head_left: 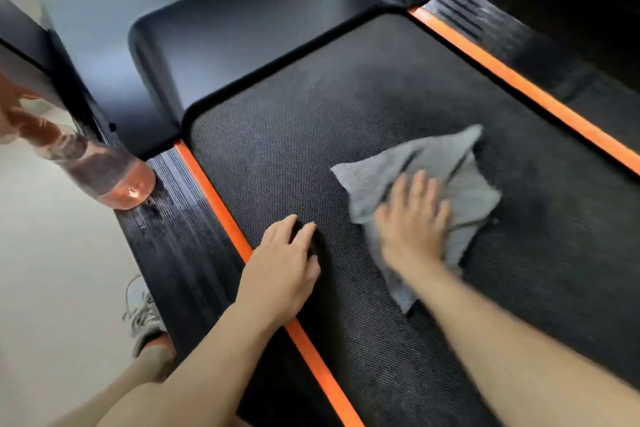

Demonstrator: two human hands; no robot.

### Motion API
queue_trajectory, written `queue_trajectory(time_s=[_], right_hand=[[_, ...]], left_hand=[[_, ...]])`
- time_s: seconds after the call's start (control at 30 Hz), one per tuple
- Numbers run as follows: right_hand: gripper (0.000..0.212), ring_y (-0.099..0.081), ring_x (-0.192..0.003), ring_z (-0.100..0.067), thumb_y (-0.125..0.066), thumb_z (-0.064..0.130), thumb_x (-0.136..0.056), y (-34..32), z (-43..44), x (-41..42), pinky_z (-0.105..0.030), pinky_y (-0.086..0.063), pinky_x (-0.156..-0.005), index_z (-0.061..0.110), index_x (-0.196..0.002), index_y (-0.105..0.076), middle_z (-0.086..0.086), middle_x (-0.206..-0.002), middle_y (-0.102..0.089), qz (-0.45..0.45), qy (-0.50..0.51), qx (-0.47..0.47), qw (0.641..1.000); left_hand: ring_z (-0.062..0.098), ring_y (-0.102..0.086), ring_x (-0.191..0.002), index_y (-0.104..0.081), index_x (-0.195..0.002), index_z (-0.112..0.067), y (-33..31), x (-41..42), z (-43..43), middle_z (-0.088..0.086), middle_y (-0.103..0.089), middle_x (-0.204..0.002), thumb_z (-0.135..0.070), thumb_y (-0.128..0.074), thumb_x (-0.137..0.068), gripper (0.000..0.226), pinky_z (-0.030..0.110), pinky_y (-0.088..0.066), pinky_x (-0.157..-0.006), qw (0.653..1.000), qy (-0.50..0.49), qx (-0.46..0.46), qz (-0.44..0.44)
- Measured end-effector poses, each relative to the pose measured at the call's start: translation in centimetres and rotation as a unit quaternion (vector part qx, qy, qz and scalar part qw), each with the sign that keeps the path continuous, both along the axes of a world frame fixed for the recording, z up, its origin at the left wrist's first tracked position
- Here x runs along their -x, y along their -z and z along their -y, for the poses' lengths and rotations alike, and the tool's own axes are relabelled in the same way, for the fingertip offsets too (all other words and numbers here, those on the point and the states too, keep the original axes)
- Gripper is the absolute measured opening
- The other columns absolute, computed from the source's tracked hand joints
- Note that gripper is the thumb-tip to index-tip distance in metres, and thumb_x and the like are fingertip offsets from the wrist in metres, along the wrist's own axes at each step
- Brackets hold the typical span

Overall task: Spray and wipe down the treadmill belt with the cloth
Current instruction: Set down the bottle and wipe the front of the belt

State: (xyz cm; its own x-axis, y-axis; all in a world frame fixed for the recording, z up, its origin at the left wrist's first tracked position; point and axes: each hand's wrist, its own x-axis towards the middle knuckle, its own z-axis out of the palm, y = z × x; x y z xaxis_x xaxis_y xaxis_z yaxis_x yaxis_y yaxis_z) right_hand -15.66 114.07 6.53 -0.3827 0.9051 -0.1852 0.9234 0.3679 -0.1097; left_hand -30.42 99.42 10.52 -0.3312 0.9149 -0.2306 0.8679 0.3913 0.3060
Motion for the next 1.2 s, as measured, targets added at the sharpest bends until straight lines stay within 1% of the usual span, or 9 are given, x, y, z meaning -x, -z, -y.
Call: queue_trajectory(time_s=[0.1,0.23,0.3,0.47,0.67,0.73,0.93,1.1,1.2], right_hand=[[0.065,-0.045,-0.137,-0.033,-0.028,0.042,-0.088,0.2,9.2,4.8,-0.058,-0.037,-0.109,0.015,-0.141,-0.054,-0.011,-0.149,-0.049,-0.049,-0.191,0.032,0.98],[0.063,-0.063,-0.111,-0.032,-0.02,0.057,-0.093,-1.4,6.2,2.5,-0.048,-0.046,-0.099,0.038,-0.152,-0.034,0.007,-0.163,-0.027,-0.062,-0.333,0.095,0.936],[0.064,-0.055,-0.126,-0.029,-0.014,0.064,-0.094,-1.1,1.0,-0.2,-0.044,-0.037,-0.108,0.045,-0.155,-0.016,0.012,-0.166,-0.009,-0.032,-0.258,0.066,0.963],[0.068,0.017,-0.152,-0.022,-0.002,0.062,-0.094,-0.3,2.2,-1.4,-0.052,0.008,-0.12,0.037,-0.158,-0.001,0.005,-0.166,0.016,0.002,-0.102,0.069,0.992],[0.072,0.013,-0.153,-0.017,-0.01,0.066,-0.09,-2.4,9.7,-2.4,-0.054,0.005,-0.12,0.036,-0.154,-0.026,0.011,-0.166,-0.008,-0.055,-0.353,0.187,0.915],[0.068,0.0,-0.153,-0.015,-0.009,0.06,-0.092,-2.8,6.8,-3.2,-0.048,-0.015,-0.118,0.032,-0.143,-0.046,0.01,-0.164,-0.02,-0.09,-0.379,0.173,0.905],[0.059,-0.038,-0.143,-0.019,-0.03,0.045,-0.097,-1.0,1.1,-3.6,-0.043,-0.047,-0.099,0.015,-0.141,-0.054,-0.003,-0.151,-0.048,-0.055,-0.264,0.038,0.962],[0.065,-0.009,-0.153,-0.021,-0.022,0.044,-0.103,-0.4,-0.4,-3.4,-0.045,-0.018,-0.121,0.01,-0.157,-0.02,-0.005,-0.166,-0.016,0.006,-0.132,-0.03,0.991],[0.066,-0.019,-0.151,-0.026,-0.026,0.038,-0.095,0.0,3.4,-1.1,-0.048,-0.014,-0.12,0.003,-0.151,-0.037,-0.014,-0.161,-0.028,-0.011,-0.137,-0.041,0.99]], left_hand=[[0.035,-0.049,-0.125,-0.058,-0.129,-0.012,-0.3,0.4,-0.3,0.012,-0.052,-0.138,-0.035,-0.035,-0.087,0.053,0.046,-0.047,-0.1,1.0,-0.003,-0.022,-0.004],[0.033,-0.059,-0.109,-0.067,-0.114,-0.011,-0.9,2.1,2.0,0.007,-0.062,-0.12,-0.026,-0.043,-0.078,0.046,0.042,-0.053,-0.089,0.999,-0.003,-0.034,-0.013],[0.03,-0.052,-0.12,-0.065,-0.122,-0.014,-0.9,2.8,2.1,0.003,-0.058,-0.13,-0.017,-0.054,-0.082,0.041,0.042,-0.049,-0.097,0.999,-0.03,-0.016,0.01],[0.024,-0.035,-0.138,-0.048,-0.144,-0.023,-1.2,1.6,1.0,-0.003,-0.041,-0.149,-0.021,-0.052,-0.094,0.05,0.044,-0.04,-0.106,0.999,-0.037,0.015,0.02],[0.024,-0.051,-0.105,-0.057,-0.111,-0.018,-2.1,-0.6,1.4,0.001,-0.056,-0.11,-0.025,-0.039,-0.095,0.026,0.037,-0.048,-0.086,0.997,0.054,0.055,0.008],[0.024,-0.058,-0.1,-0.056,-0.107,-0.018,-2.3,-1.6,0.9,0.002,-0.058,-0.103,-0.036,-0.031,-0.096,0.033,0.038,-0.047,-0.086,0.996,0.062,0.054,0.029],[0.033,-0.064,-0.095,-0.061,-0.11,-0.023,-2.1,-1.6,0.3,0.006,-0.07,-0.098,-0.028,-0.046,-0.095,0.021,0.037,-0.048,-0.073,0.998,-0.05,0.048,0.004],[0.037,-0.056,-0.082,-0.061,-0.126,-0.013,-2.4,-0.2,0.8,0.012,-0.059,-0.088,-0.004,-0.062,-0.083,0.044,0.037,-0.038,-0.05,0.987,-0.065,-0.068,-0.129],[0.032,-0.053,-0.069,-0.064,-0.11,-0.012,-1.7,-1.7,0.4,0.008,-0.051,-0.078,0.001,-0.059,-0.077,0.036,0.032,-0.035,-0.041,0.984,0.037,-0.074,-0.159]])
